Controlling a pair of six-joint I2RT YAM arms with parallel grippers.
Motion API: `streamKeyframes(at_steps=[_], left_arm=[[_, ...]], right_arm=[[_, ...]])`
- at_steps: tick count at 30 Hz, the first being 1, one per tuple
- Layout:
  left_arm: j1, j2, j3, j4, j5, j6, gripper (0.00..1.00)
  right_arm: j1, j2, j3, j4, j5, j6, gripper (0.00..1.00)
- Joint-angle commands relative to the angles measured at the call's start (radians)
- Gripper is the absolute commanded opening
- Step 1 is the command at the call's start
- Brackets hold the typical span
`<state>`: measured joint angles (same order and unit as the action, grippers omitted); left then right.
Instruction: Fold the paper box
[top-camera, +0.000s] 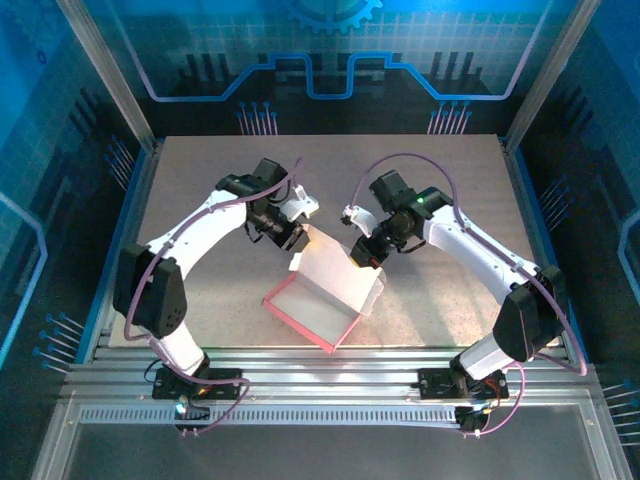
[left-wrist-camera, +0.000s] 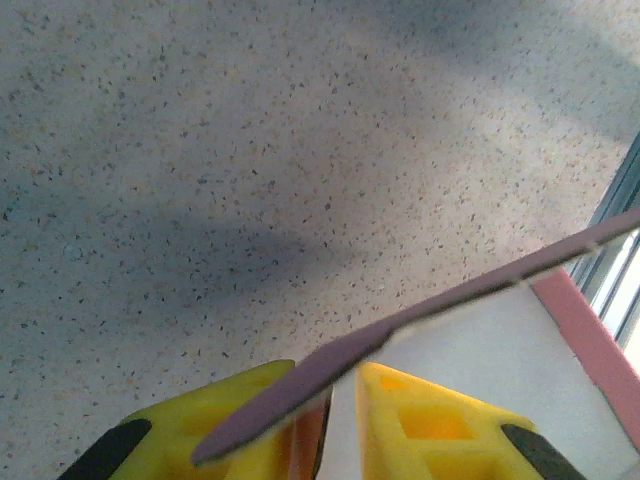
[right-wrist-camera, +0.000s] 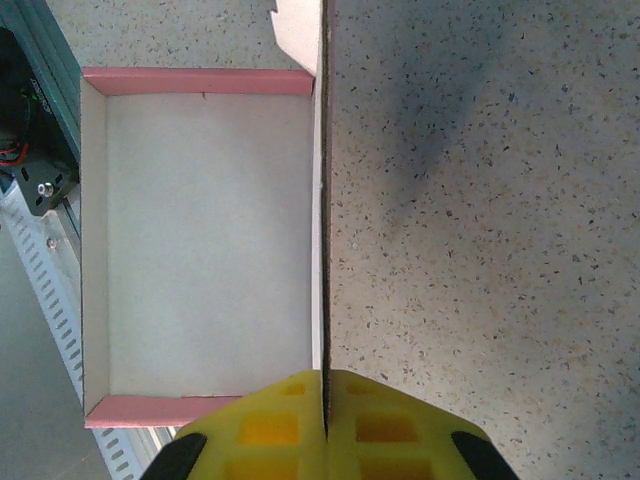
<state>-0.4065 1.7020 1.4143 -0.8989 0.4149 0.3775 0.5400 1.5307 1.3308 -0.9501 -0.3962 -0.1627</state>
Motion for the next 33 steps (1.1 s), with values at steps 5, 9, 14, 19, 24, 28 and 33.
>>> streamKeyframes(at_steps=[5, 9, 14, 19, 24, 28, 33], left_arm=[[-0.022, 0.04, 0.046, -0.077, -0.036, 0.038, 0.2], [-0.023, 0.035, 0.047, -0.079, -0.036, 0.04, 0.2], [-0.023, 0.036, 0.048, -0.097, -0.042, 0.052, 0.24], [-0.023, 0.031, 0.05, -0.1, -0.036, 0.055, 0.27], [-0.022, 0.025, 0.052, -0.099, -0.033, 0.055, 0.28], [-0.021, 0.022, 0.057, -0.101, -0.036, 0.054, 0.28], [-0.02, 0.023, 0.061, -0.103, -0.043, 0.049, 0.27]], right_arm=[[0.015, -0.018, 0.034, 0.023, -0.006, -0.009, 0.01], [0.015, -0.015, 0.034, 0.025, 0.01, -0.008, 0.01], [0.018, -0.014, 0.031, 0.027, 0.032, -0.008, 0.01], [0.02, -0.01, 0.03, 0.028, 0.041, -0.008, 0.01], [0.024, -0.004, 0.029, 0.025, 0.061, -0.008, 0.01], [0.028, -0.001, 0.026, 0.023, 0.077, -0.009, 0.01], [0.032, -0.001, 0.025, 0.021, 0.085, -0.014, 0.0]])
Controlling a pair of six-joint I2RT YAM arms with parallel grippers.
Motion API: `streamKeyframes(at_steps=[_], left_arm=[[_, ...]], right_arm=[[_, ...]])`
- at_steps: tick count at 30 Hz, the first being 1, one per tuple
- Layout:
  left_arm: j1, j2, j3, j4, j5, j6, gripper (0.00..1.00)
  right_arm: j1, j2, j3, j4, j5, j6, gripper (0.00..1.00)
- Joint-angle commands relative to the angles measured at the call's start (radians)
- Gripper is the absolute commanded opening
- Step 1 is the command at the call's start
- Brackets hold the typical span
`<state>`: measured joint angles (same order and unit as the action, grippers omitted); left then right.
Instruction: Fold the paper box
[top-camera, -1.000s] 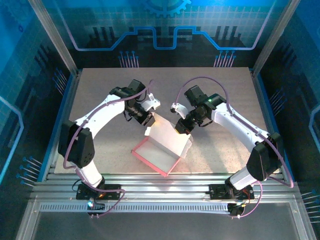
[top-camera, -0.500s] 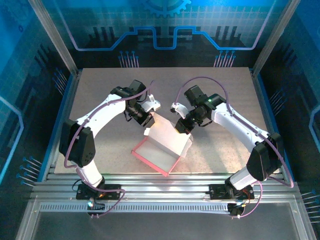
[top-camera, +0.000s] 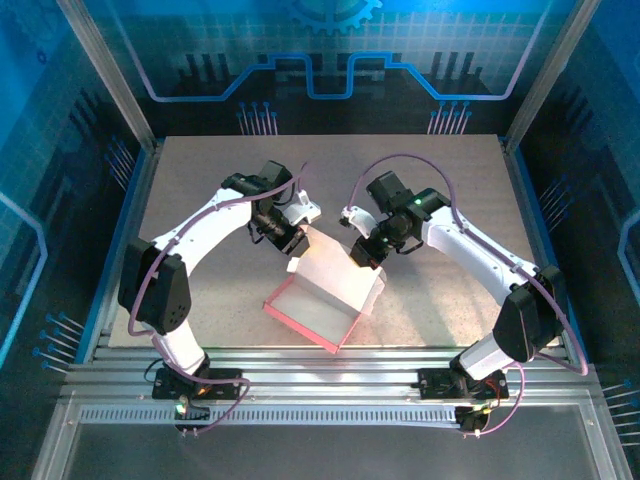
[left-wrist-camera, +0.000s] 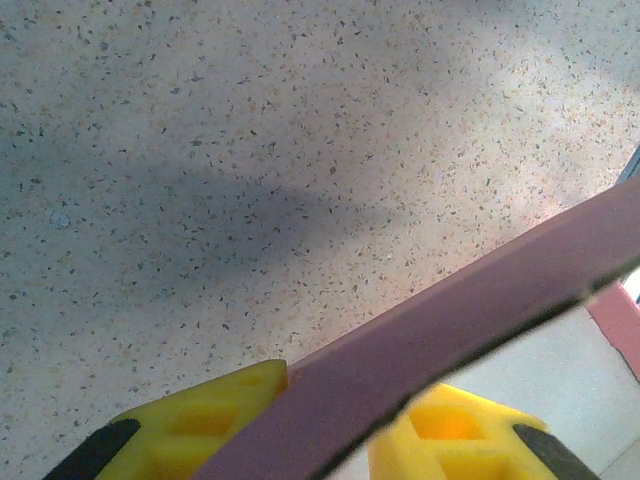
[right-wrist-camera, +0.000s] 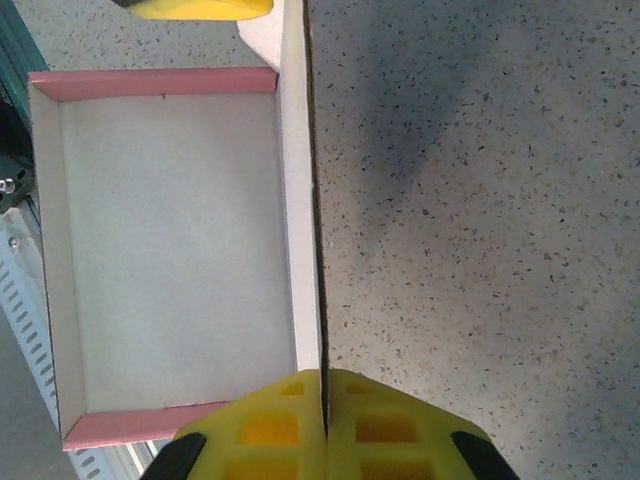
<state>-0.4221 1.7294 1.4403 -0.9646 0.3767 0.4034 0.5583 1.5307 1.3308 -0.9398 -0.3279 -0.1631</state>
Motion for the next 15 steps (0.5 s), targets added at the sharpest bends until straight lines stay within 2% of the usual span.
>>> streamKeyframes(at_steps=[1, 5, 10, 15], left_arm=[[-0.004, -0.004, 0.034, -0.034, -0.006, 0.023, 0.27], [0.01, -0.014, 0.031, -0.023, -0.003, 0.018, 0.33], [0.023, -0.022, 0.031, -0.016, 0.013, 0.012, 0.27], [0.028, -0.019, 0.028, -0.021, 0.01, 0.013, 0.26]], right_arm=[[0.014, -0.001, 0.025, 0.011, 0.018, -0.013, 0.0], [0.016, -0.001, 0.022, 0.01, 0.017, -0.014, 0.0], [0.017, 0.0, 0.023, 0.011, 0.018, -0.013, 0.0], [0.018, 0.002, 0.024, 0.009, 0.019, -0.015, 0.0]])
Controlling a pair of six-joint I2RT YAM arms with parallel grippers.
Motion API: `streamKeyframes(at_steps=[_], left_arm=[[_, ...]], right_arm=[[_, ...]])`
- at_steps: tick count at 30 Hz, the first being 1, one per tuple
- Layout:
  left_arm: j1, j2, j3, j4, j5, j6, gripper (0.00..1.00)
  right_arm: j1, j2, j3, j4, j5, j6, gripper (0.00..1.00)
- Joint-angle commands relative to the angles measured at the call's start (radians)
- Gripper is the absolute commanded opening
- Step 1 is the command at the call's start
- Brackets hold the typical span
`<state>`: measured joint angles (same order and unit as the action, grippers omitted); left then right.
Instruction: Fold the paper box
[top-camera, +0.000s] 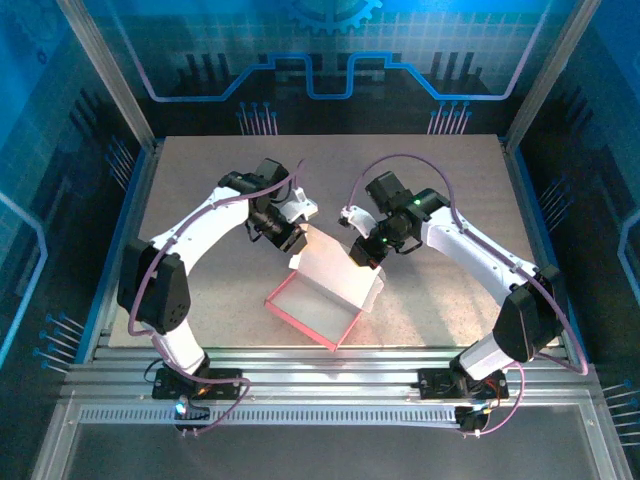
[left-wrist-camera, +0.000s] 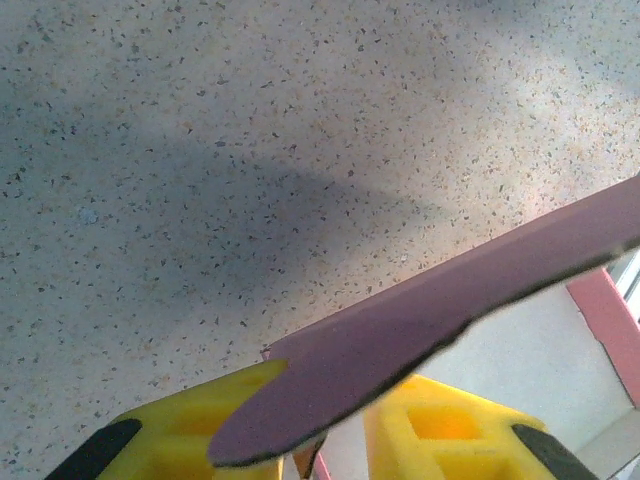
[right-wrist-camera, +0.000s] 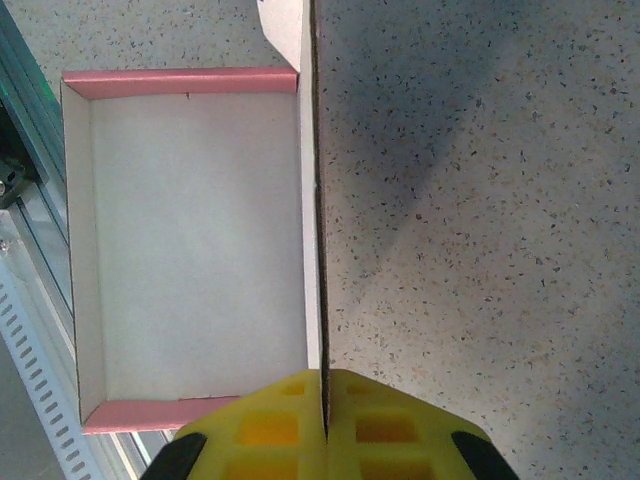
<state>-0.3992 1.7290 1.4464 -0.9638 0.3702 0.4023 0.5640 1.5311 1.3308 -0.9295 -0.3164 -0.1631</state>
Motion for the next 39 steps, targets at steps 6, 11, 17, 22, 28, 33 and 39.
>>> streamKeyframes(at_steps=[6, 11, 17, 22, 28, 33, 39], left_arm=[[0.006, -0.022, 0.024, -0.012, 0.043, 0.012, 0.25], [0.004, -0.02, 0.028, 0.003, 0.054, 0.007, 0.21], [-0.01, -0.029, 0.003, 0.044, -0.006, -0.011, 0.13], [-0.023, -0.07, -0.042, 0.11, -0.073, -0.027, 0.05], [-0.048, -0.118, -0.092, 0.187, -0.145, -0.04, 0.05], [-0.064, -0.131, -0.116, 0.207, -0.188, -0.037, 0.05], [-0.071, -0.119, -0.119, 0.209, -0.2, -0.035, 0.06]], right_arm=[[0.013, 0.001, 0.024, 0.002, 0.005, -0.013, 0.0], [0.013, -0.001, 0.025, 0.007, 0.0, -0.013, 0.0], [0.011, -0.012, 0.02, 0.031, 0.006, 0.012, 0.1], [-0.005, -0.045, -0.001, 0.09, 0.005, 0.065, 0.2], [-0.033, -0.066, -0.031, 0.133, -0.003, 0.109, 0.33], [-0.082, -0.095, -0.071, 0.169, 0.024, 0.166, 0.44], [-0.166, -0.196, -0.175, 0.199, -0.071, 0.182, 0.59]])
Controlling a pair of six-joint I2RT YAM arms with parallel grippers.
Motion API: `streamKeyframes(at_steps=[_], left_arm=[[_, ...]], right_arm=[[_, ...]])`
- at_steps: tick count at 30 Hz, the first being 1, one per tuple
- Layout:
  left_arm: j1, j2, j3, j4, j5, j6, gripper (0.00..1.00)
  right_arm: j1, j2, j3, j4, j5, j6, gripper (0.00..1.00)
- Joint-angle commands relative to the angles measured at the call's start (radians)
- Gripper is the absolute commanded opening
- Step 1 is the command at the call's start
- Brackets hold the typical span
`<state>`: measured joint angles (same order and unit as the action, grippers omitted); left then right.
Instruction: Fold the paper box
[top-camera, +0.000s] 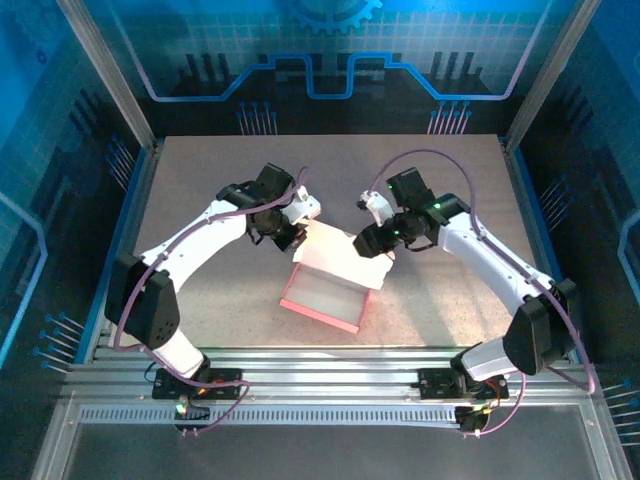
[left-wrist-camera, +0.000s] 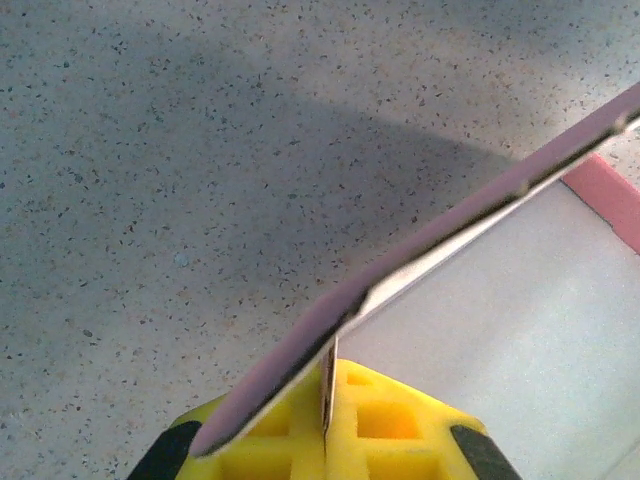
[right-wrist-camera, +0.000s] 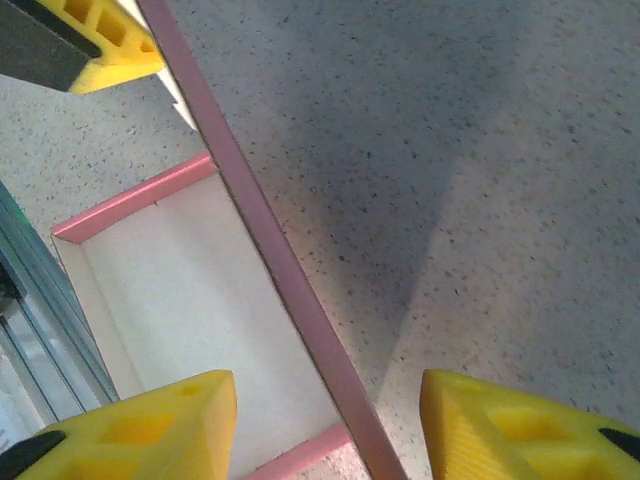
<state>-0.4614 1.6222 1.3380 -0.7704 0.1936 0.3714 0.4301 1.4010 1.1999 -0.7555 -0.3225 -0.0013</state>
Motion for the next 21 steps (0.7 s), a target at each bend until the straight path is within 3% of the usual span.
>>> streamKeyframes(at_steps=[1, 5, 10, 21], left_arm=[[-0.009, -0.009, -0.009, 0.016, -0.023, -0.004, 0.06], [-0.01, -0.003, -0.011, 0.016, -0.025, -0.003, 0.06], [-0.009, -0.004, -0.015, 0.017, -0.029, 0.0, 0.06], [-0.01, -0.002, -0.016, 0.017, -0.034, -0.006, 0.06]], right_arm=[[-0.038, -0.076, -0.062, 0.024, -0.062, 0.024, 0.63], [-0.066, -0.127, -0.151, 0.033, -0.012, 0.09, 0.69], [-0.079, -0.175, -0.219, 0.041, 0.022, 0.161, 0.67], [-0.071, -0.226, -0.315, 0.156, 0.051, 0.294, 0.41]])
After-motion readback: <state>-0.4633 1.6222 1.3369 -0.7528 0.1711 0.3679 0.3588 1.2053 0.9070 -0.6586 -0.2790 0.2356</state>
